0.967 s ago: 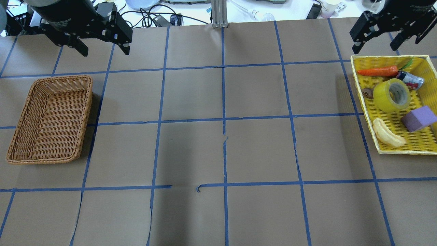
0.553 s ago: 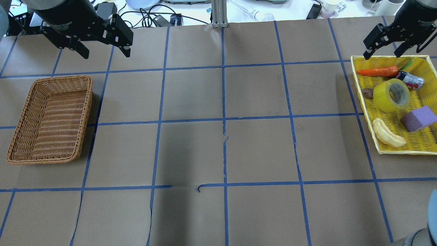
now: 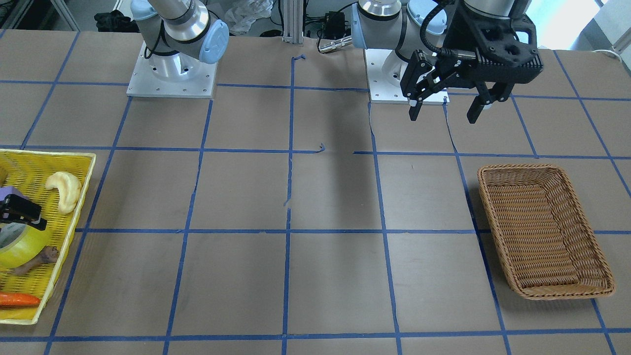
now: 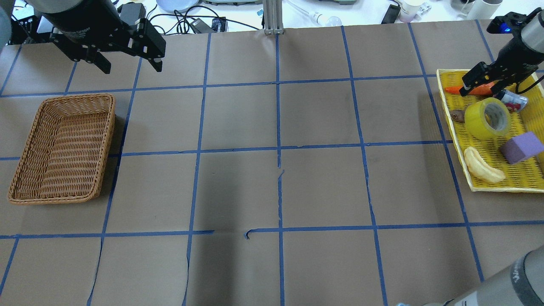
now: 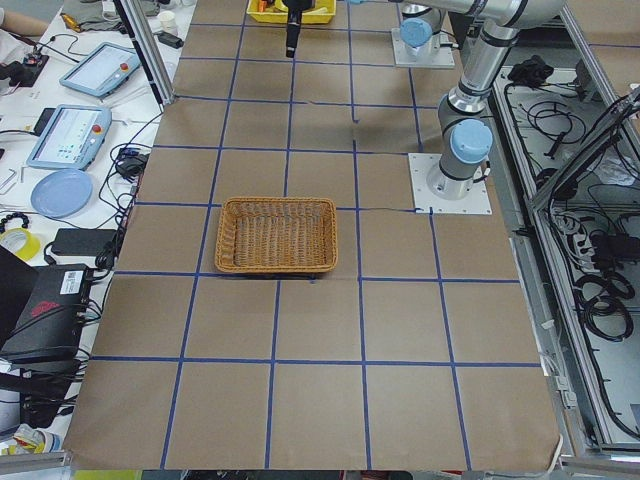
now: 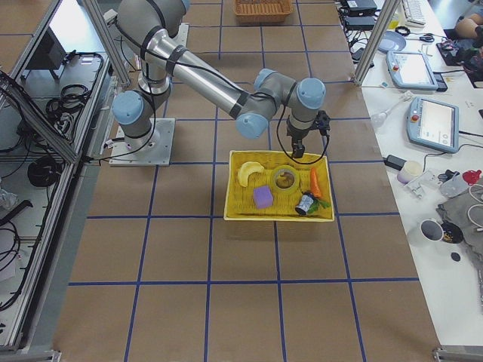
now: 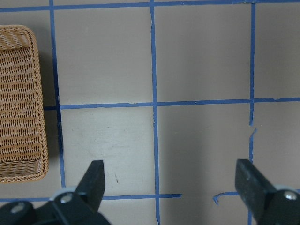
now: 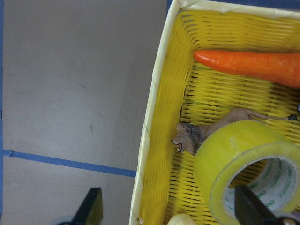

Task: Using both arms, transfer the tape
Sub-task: 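Move the right gripper over the yellow crate and lower onto the yellow tape roll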

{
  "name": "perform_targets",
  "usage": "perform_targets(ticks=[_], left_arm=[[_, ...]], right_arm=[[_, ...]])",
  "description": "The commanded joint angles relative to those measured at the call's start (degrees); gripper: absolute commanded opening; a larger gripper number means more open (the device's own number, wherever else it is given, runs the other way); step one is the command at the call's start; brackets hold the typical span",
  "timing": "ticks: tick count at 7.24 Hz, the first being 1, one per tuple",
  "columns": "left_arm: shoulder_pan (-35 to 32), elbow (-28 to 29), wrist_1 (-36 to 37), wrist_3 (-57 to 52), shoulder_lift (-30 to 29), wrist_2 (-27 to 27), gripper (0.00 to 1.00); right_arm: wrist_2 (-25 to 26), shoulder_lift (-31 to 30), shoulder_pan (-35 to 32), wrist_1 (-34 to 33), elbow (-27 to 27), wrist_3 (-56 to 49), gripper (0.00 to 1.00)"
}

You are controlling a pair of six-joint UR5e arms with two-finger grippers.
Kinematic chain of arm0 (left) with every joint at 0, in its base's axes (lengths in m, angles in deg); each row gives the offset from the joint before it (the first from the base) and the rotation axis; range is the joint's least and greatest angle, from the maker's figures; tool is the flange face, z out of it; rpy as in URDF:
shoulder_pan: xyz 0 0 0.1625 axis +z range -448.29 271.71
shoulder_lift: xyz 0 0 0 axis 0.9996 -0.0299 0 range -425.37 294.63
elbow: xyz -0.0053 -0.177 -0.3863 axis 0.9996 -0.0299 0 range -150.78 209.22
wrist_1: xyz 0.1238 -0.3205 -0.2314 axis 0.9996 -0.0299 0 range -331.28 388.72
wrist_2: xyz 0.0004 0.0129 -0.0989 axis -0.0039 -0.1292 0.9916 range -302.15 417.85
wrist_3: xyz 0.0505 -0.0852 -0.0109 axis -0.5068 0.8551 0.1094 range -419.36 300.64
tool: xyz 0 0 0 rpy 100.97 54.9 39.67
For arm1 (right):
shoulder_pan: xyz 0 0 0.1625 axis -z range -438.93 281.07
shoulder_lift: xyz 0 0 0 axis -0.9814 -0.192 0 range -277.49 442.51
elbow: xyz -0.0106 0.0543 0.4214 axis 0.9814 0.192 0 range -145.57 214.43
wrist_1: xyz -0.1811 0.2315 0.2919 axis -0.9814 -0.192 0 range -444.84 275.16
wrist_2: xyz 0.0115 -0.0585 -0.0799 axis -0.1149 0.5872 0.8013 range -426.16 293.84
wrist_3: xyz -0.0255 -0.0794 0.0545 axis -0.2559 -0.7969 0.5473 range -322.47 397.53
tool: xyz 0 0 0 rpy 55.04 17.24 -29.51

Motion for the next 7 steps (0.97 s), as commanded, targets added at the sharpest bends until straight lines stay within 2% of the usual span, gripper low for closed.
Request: perform_targets(ticks=[1,2,3,4,7], left_arm=[[0.06,0.00,0.07,-0.09,-0.06,0.00,1.00],[-0.03,0.00,0.07,0.00,-0.06,0.00,1.00],[-0.03,0.00,-0.02,-0.09,0.11,0.00,1.00],[0.06,0.00,-0.02,0.00,0.03,0.09,1.00],[0.06,0.00,-0.02,0.00,0.03,0.09,1.00]], right_arm=[[-0.97,1.47,0.31,-1.22,-0.42,-0.76,1.00],[-0.62,1.83,0.40,-2.62,-0.42,-0.86,1.00],[-0.96,2.79,1.27,-5.50,-0.68,-5.47,1.00],[-1.05,3.58,2.32,-6.14,-0.77,-8.73,1.00],[-1.14,4.47,3.47,-6.41,-2.34,-9.99,1.00]])
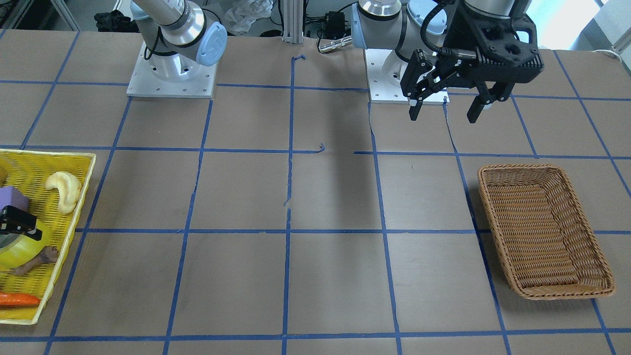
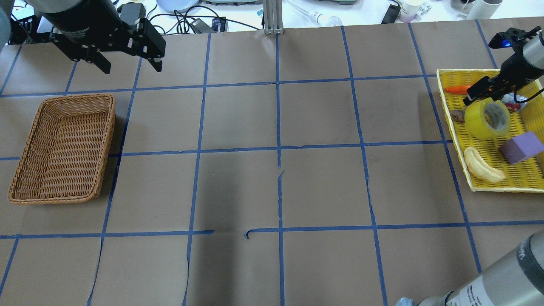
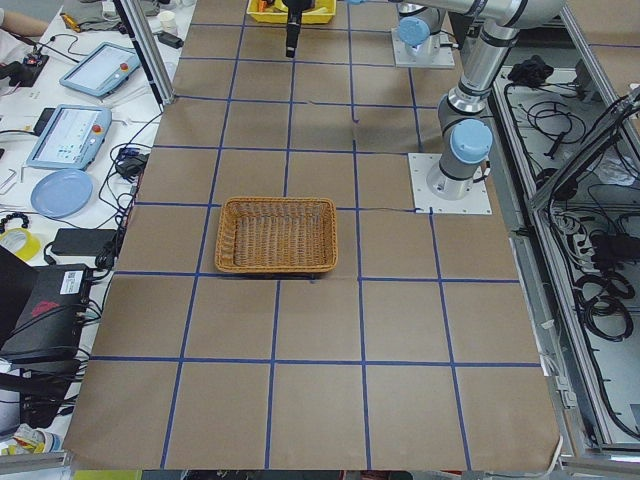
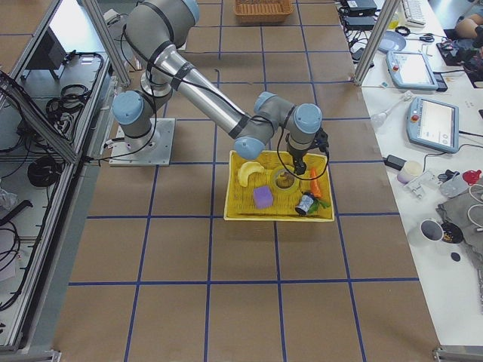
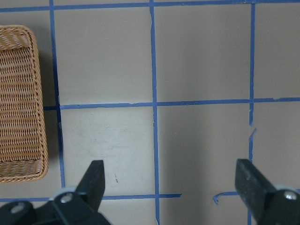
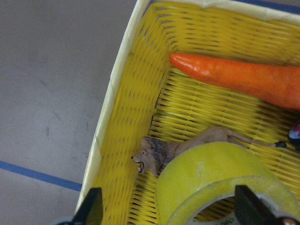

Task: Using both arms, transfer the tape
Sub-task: 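Move the right gripper over the yellow crate and lower onto the yellow tape roll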

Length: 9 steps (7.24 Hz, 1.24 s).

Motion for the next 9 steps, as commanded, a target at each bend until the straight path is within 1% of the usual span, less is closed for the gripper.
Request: perform_targets(ticks=[1,3,4,5,6,7,8,9], left_arm=[[-0.05,-0.09,0.00,0.00,0.00,0.00,1.00],[0.03,-0.44,0.17,-0.08,0.00,0.00,1.00],[0.03,-0.70,0.09,-0.08,0.26,0.00,1.00],[-0.05,-0.88,0.26,-0.08,0.26,0.00,1.00],[0.03,-1.23,0.35,-0.08,0.43,0.00,1.00],[0.03,-1.49,0.52,-0.08,0.70,0.00,1.00],[-0.05,-1.58,0.53,-0.08,0.70,-0.08,1.00],[-0.06,-1.58,0.53,-0.08,0.70,-0.08,1.00]], right_arm=[[0.10,0.37,0.69,-0.23,-1.70,-2.44,1.00],[0.10,0.28,1.83,-0.32,-2.85,-2.54,1.00],[0.10,0.37,1.84,-0.67,-2.94,-2.71,0.95],[0.19,0.28,1.84,-1.02,-3.37,-2.80,0.87],[0.19,0.37,1.84,-1.80,-3.55,-4.54,0.63],[0.80,0.46,1.84,-2.07,-4.16,-6.30,0.25],[0.89,0.46,1.84,-2.16,-4.17,-6.49,0.05],[0.98,0.37,1.84,-2.16,-4.08,-6.41,0.00]])
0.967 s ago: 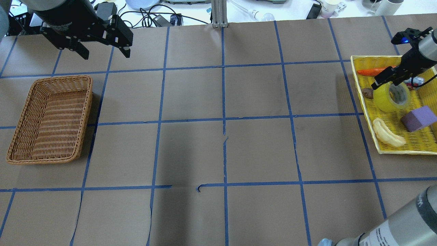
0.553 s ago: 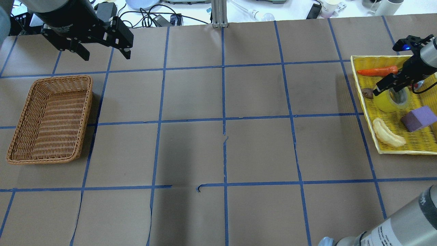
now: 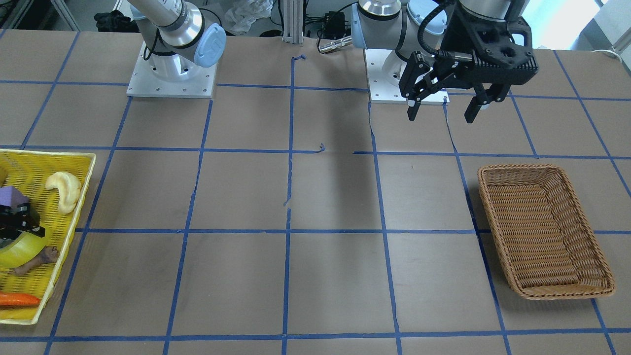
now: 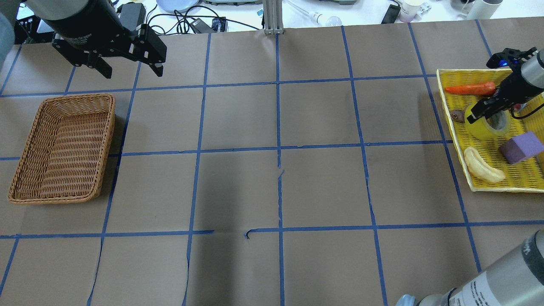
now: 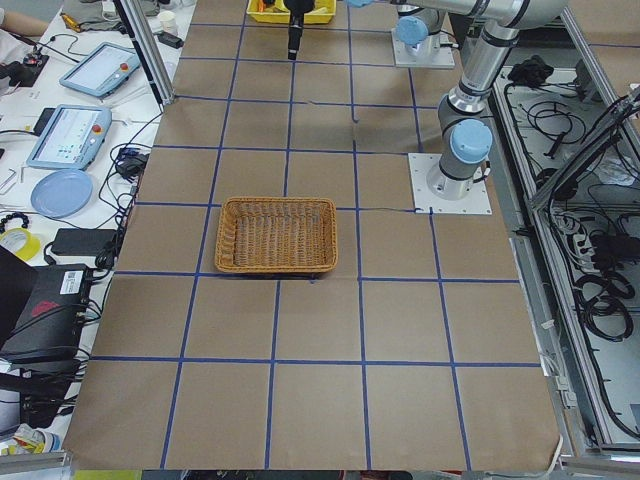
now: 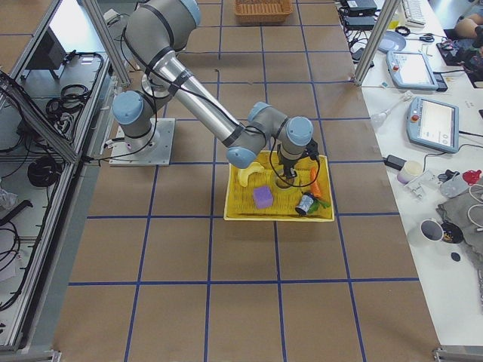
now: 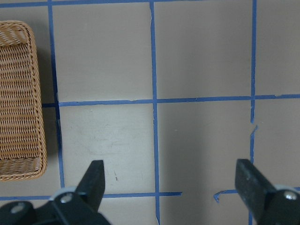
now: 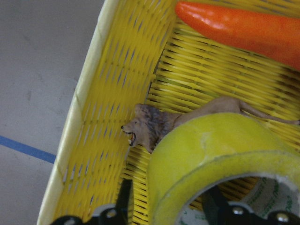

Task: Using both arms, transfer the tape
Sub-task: 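Grasp the yellow tape roll with the right gripper and lift it out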

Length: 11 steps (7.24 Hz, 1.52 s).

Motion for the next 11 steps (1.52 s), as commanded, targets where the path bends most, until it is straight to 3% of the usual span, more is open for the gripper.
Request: perform_targets(ticks=[1,3,5,8,11], left_arm=[[0.05,-0.07,0.03,0.00,0.04,-0.03,1.00],[0.05,-0.07,0.03,0.00,0.04,-0.03,1.00],[0.05,-0.07,0.03,0.00,0.04,-0.03,1.00],[0.05,-0.16,0.03,0.00,0.04,-0.03,1.00],[0.05,-0.25,0.03,0.00,0.04,-0.03,1.00]], right_arm=[[0.43,-0.83,0.00,1.03,0.41,-0.01,0.00],[0.88,-3.20,-0.08,1.30,0.77,-0.01,0.00],[4.45,-4.62,-1.83,1.48,0.95,0.17,0.00],[11.13,-7.68,-11.47,1.22,1.82,2.18,0.00],[15.82,-8.31,-24.83,1.22,2.88,22.25,0.00]])
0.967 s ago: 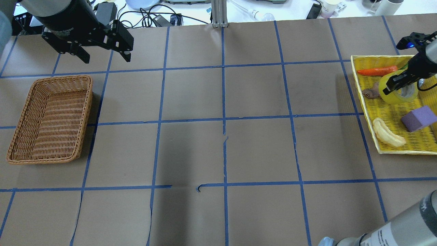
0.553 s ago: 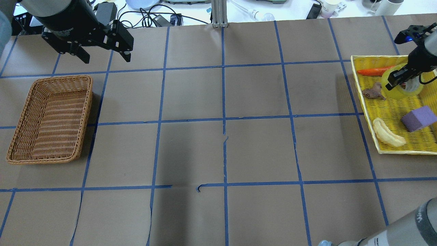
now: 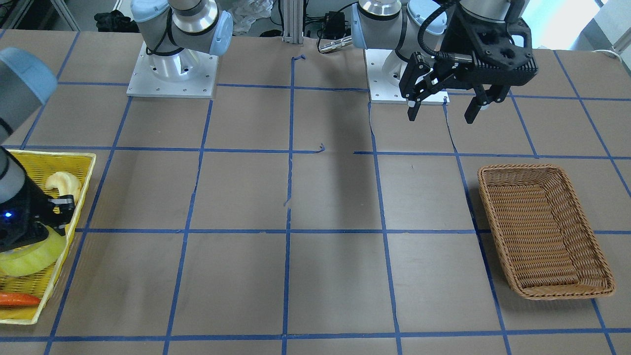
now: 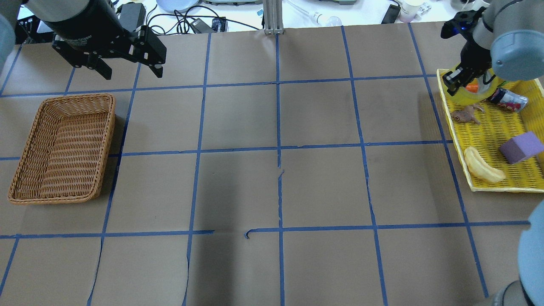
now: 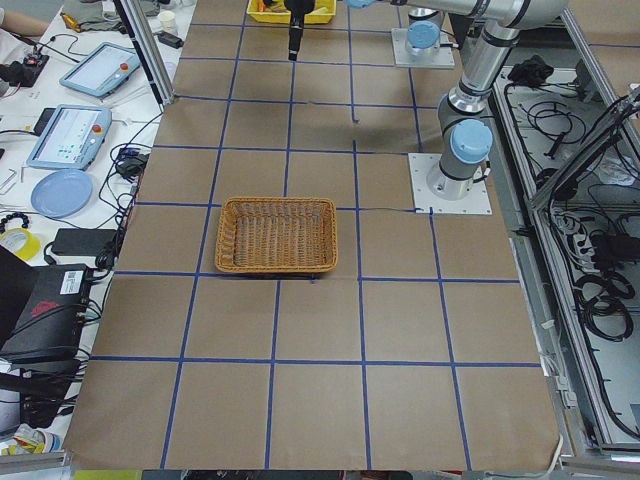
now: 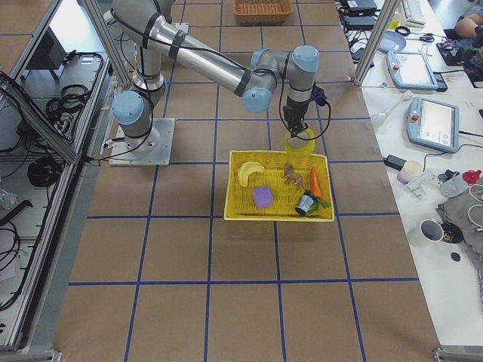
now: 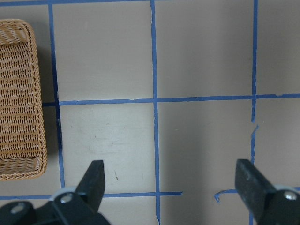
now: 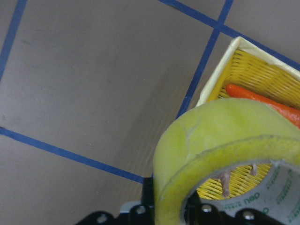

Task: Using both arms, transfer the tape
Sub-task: 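Grasp the yellow tape roll with the right gripper and lift it out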

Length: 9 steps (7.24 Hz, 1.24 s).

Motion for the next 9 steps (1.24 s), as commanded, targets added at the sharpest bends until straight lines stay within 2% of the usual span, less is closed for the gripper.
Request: perform_targets(ticks=[1,3,5,6,7,9], left_arm=[[0.06,0.06,0.00,0.00,0.00,0.00,1.00],[0.07,-0.02,0.00,0.00,0.09,0.00,1.00],[0.07,0.24,0.00,-0.09,0.09,-0.09,1.00],[0.15,0.24,-0.09,-0.35,0.18,-0.09,1.00],[0.15,0.24,0.00,-0.44,0.26,0.00,1.00],[0.15,0.24,-0.09,-0.44,0.26,-0.09,1.00]], right_arm=[[1.00,0.62,-10.46,-0.22,0.55,17.17,0.00],[-1.10,4.04,-17.94,-0.57,2.12,32.31,0.00],[-6.80,8.26,-23.93,-0.92,4.76,42.79,0.00],[-7.09,9.06,-27.17,-0.75,6.25,46.75,0.00],[-9.44,9.42,-30.34,-0.49,6.27,55.32,0.00],[-15.50,10.65,-32.91,-0.57,6.27,60.58,0.00]])
